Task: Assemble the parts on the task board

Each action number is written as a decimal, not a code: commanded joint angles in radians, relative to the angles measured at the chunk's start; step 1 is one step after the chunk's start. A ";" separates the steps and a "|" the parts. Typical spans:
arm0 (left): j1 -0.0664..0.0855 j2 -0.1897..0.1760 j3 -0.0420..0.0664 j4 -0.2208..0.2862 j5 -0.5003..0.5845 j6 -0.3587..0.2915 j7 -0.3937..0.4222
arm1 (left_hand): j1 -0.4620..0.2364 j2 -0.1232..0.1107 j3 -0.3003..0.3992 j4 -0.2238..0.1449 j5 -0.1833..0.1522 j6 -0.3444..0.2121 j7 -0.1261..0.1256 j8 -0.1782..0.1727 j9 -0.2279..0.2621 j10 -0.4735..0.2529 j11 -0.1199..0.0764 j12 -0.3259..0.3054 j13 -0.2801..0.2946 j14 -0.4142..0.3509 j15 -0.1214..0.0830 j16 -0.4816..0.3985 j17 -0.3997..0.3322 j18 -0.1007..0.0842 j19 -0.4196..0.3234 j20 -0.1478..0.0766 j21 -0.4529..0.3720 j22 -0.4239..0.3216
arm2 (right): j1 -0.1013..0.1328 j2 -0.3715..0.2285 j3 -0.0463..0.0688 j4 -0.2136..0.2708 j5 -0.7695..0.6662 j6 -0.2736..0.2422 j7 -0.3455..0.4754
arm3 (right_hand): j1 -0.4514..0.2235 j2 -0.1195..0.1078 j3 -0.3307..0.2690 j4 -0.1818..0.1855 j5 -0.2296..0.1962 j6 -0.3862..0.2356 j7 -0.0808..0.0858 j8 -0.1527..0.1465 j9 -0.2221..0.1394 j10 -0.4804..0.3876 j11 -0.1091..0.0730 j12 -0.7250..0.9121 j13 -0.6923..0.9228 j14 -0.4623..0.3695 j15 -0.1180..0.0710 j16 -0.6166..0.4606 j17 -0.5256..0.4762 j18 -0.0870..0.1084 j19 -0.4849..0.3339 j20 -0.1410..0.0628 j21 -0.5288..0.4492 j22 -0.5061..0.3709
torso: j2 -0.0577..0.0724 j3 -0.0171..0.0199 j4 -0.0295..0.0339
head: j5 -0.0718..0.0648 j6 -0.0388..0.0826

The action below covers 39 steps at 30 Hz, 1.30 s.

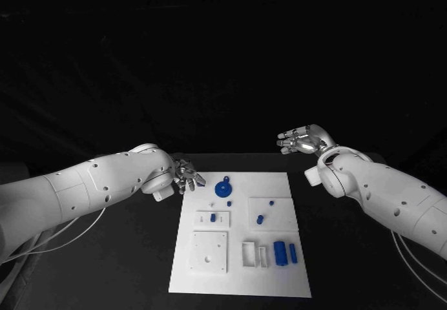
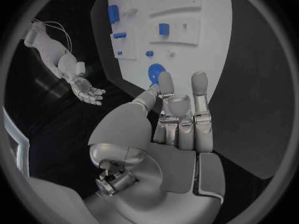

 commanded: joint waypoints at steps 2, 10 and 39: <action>0.003 -0.027 -0.009 0.072 0.012 -0.095 -0.045 | 0.002 -0.007 0.007 0.004 0.007 0.066 -0.055 0.006 0.489 0.046 -0.004 0.010 -0.002 0.007 0.000 0.003 0.005 0.004 0.010 0.002 0.004 0.017 | 0.000 -0.002 0.001 -0.005 0.006 0.007 0.003 | -0.008 -0.003 -0.003 0.002 0.004 -0.010 0.000 0.000 0.000 -0.007 0.000 -0.003 -0.001 -0.008 -0.002 -0.002 -0.001 -0.007 0.005 0.001 -0.002 -0.002 | -0.009 -0.0010 0.0106 | -0.011 -0.006; 0.003 -0.079 -0.048 0.182 -0.054 -0.122 -0.085 | -0.035 -0.023 0.034 -0.026 0.101 0.086 -0.059 0.006 0.491 0.048 -0.006 0.036 -0.016 0.023 -0.002 0.004 0.024 0.008 0.018 0.000 0.012 0.017 | -0.002 -0.002 0.001 -0.011 0.008 0.009 0.002 | -0.002 -0.001 0.000 -0.002 0.002 -0.010 0.000 0.000 0.000 -0.007 -0.001 -0.003 -0.001 -0.008 -0.002 -0.003 -0.001 -0.006 0.005 0.000 -0.001 -0.003 | -0.011 -0.0004 0.0130 | -0.007 -0.013; -0.065 -0.052 -0.099 0.216 -0.186 -0.126 -0.099 | -0.052 -0.008 0.042 -0.037 0.096 0.081 -0.058 0.006 0.500 0.048 -0.006 0.046 -0.028 0.027 -0.004 0.003 0.036 0.009 0.023 -0.002 0.025 0.019 | -0.024 0.011 0.001 -0.016 0.014 0.001 -0.004 | -0.003 0.002 0.001 -0.010 0.001 -0.011 0.002 0.000 0.000 -0.010 0.001 -0.003 -0.001 -0.011 -0.001 -0.004 -0.003 -0.006 -0.001 0.001 0.007 -0.003 | -0.012 0.0007 0.0114 | 0.004 -0.024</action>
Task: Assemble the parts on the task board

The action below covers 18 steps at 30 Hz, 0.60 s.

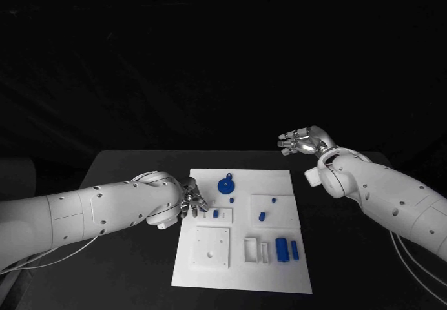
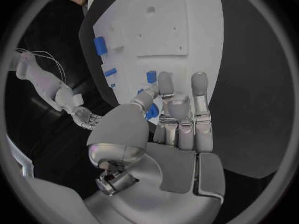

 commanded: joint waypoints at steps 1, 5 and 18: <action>-0.006 0.003 0.000 -0.004 -0.040 0.004 -0.002 | 0.001 0.014 0.005 -0.007 -0.003 0.070 -0.069 0.006 0.393 0.046 -0.007 0.004 -0.001 0.009 -0.001 0.004 0.001 0.009 0.007 0.000 0.006 0.019 | -0.001 0.001 0.001 -0.001 0.003 0.000 0.000 | -0.004 0.002 -0.002 -0.007 0.001 -0.009 -0.002 0.000 0.000 -0.010 0.001 -0.003 -0.001 -0.007 0.003 -0.004 -0.001 -0.006 -0.002 0.001 0.004 -0.001 | 0.000 0.0019 0.0000 | -0.001 -0.003; -0.013 0.005 0.000 -0.010 -0.042 0.004 -0.005 | -0.001 0.015 0.005 -0.010 -0.003 0.070 -0.069 0.006 0.393 0.046 -0.008 0.009 0.000 0.009 -0.001 0.011 0.009 0.009 0.006 -0.001 0.014 0.019 | -0.001 0.002 0.001 -0.001 0.003 -0.004 0.001 | -0.004 0.002 -0.001 -0.007 0.002 -0.009 -0.001 0.000 0.000 -0.012 0.002 -0.004 -0.002 -0.009 0.004 -0.004 -0.001 -0.007 -0.004 0.002 0.003 -0.002 | 0.000 0.0019 -0.0004 | 0.000 -0.006; -0.034 0.010 0.000 -0.032 -0.041 0.003 -0.010 | -0.003 0.014 0.004 -0.010 -0.002 0.069 -0.070 0.006 0.395 0.046 -0.009 0.013 0.002 0.010 -0.003 0.020 0.016 0.009 0.004 -0.002 0.023 0.019 | -0.001 0.003 0.001 0.003 0.004 -0.009 0.004 | -0.005 0.001 -0.001 -0.008 0.003 -0.012 0.000 0.000 0.000 -0.015 0.003 -0.003 -0.001 -0.011 0.005 -0.004 -0.001 -0.006 -0.005 0.003 0.004 -0.004 | 0.000 0.0021 0.0012 | -0.005 -0.009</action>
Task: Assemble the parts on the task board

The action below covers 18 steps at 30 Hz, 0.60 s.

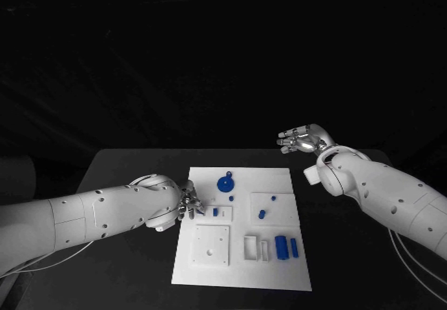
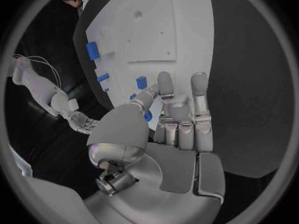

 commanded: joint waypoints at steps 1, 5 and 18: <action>-0.008 0.004 -0.001 -0.008 -0.008 0.002 -0.001 | -0.001 0.010 0.004 -0.010 0.002 0.069 -0.070 0.004 0.387 0.049 -0.007 0.006 0.001 0.005 -0.001 0.007 0.001 0.009 0.003 -0.001 0.003 0.019 | 0.000 0.001 0.001 0.002 0.004 -0.005 0.004 | -0.005 0.001 -0.001 -0.008 0.003 -0.006 0.000 0.000 0.000 -0.007 0.003 -0.003 -0.001 -0.007 0.001 -0.004 -0.001 -0.006 -0.005 0.003 0.004 -0.001 | 0.000 -0.0003 0.0008 | -0.002 -0.001; -0.012 0.007 -0.001 -0.012 -0.005 -0.001 0.000 | -0.001 0.010 0.004 -0.010 0.002 0.069 -0.070 0.004 0.387 0.049 -0.007 0.006 0.001 0.005 -0.001 0.007 0.001 0.009 0.003 -0.001 0.003 0.019 | 0.000 0.001 0.001 0.003 0.004 -0.004 0.005 | -0.004 0.001 -0.001 -0.008 0.003 -0.006 0.000 0.000 0.000 -0.007 0.003 -0.003 -0.002 -0.007 0.001 -0.004 -0.001 -0.006 -0.005 0.003 0.004 -0.001 | 0.000 -0.0007 -0.0003 | -0.001 -0.003; -0.017 0.011 -0.001 -0.010 0.007 0.003 0.003 | -0.001 0.009 0.004 -0.009 0.001 0.069 -0.070 0.003 0.388 0.048 -0.007 0.003 0.001 0.003 -0.002 0.005 -0.004 0.009 0.000 -0.002 0.009 0.018 | -0.001 0.000 0.001 -0.001 0.005 0.006 0.000 | -0.005 0.001 -0.001 -0.009 0.003 -0.008 0.001 0.000 0.000 -0.009 0.004 -0.003 -0.002 -0.009 0.002 -0.004 -0.002 -0.006 -0.007 0.004 0.005 -0.004 | 0.000 -0.0005 0.0006 | -0.003 -0.006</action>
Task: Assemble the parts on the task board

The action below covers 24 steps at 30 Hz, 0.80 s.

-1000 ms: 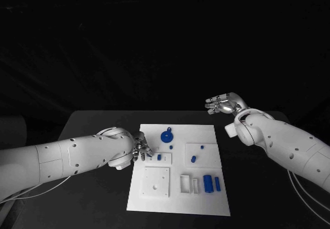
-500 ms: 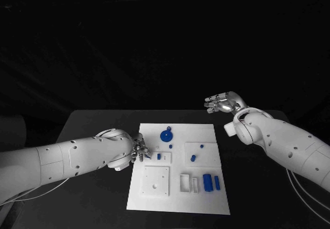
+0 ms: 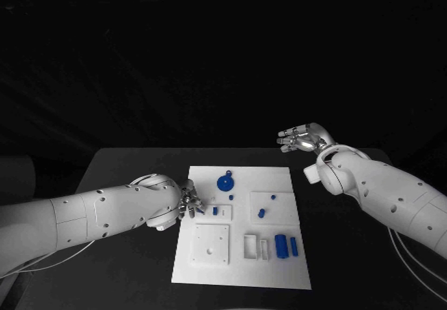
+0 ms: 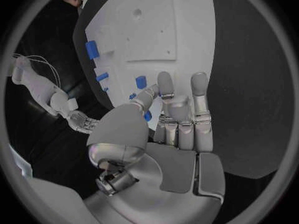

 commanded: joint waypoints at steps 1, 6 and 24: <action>-0.009 0.004 -0.005 0.001 0.007 0.013 0.000 | 0.000 0.009 0.004 -0.009 0.005 0.069 -0.070 0.004 0.302 0.048 -0.007 0.003 0.001 0.003 -0.002 0.005 -0.004 0.009 -0.001 -0.002 0.006 0.018 | 0.000 0.000 0.001 -0.001 0.004 0.008 0.000 | -0.005 0.001 0.001 -0.006 0.003 -0.008 0.001 0.000 0.000 -0.005 0.000 -0.003 -0.002 -0.009 0.002 -0.004 -0.001 -0.006 -0.007 0.004 0.005 -0.001 | 0.000 -0.0001 0.0004 | -0.001 -0.001; -0.009 0.004 -0.005 0.006 0.009 0.018 -0.001 | 0.000 0.009 0.004 -0.009 0.005 0.069 -0.070 0.004 0.302 0.048 -0.007 0.003 0.001 0.003 -0.002 0.005 -0.004 0.009 -0.001 -0.002 0.006 0.018 | -0.001 0.000 0.001 -0.002 0.004 0.010 -0.001 | -0.005 0.001 0.001 -0.006 0.003 -0.008 0.001 0.000 0.000 -0.005 0.000 -0.003 -0.002 -0.009 0.002 -0.004 -0.001 -0.006 -0.007 0.004 0.005 -0.001 | 0.000 -0.0004 0.0002 | -0.002 -0.005; -0.009 -0.002 -0.005 0.010 -0.015 0.000 -0.002 | 0.001 0.010 0.005 -0.011 0.001 0.070 -0.070 0.003 0.300 0.048 -0.007 0.002 0.001 0.003 -0.001 0.003 -0.007 0.010 -0.003 0.000 0.009 0.018 | -0.001 -0.002 0.001 -0.002 0.004 0.012 -0.002 | -0.005 0.001 0.000 -0.007 0.003 -0.010 0.001 0.000 0.000 -0.006 0.001 -0.003 -0.002 -0.010 0.002 -0.004 -0.001 -0.006 -0.007 0.004 0.005 -0.004 | 0.000 0.0007 -0.0005 | 0.002 -0.003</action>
